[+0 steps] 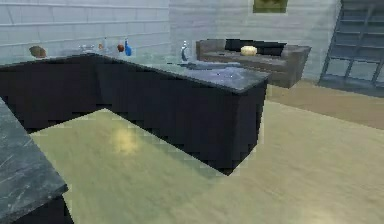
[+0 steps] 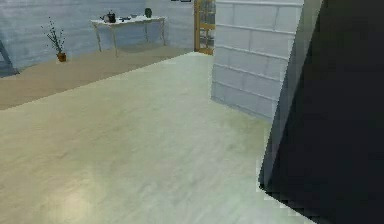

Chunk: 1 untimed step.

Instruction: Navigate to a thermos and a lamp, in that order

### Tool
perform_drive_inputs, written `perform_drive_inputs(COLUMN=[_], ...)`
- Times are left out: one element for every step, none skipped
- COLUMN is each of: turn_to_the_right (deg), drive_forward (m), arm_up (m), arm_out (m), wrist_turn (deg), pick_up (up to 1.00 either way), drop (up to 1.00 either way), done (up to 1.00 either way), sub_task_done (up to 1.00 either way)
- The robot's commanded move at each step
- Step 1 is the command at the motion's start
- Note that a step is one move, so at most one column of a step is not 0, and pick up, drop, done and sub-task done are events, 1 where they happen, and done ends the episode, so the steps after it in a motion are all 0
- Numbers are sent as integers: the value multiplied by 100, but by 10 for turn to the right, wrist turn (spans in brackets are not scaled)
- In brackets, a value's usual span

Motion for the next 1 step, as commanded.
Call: perform_drive_inputs(turn_to_the_right=[0], drive_forward=[95], arm_up=[0], arm_out=[0], wrist_turn=[0], pick_up=[0], drop=[0], done=[0], sub_task_done=[0])
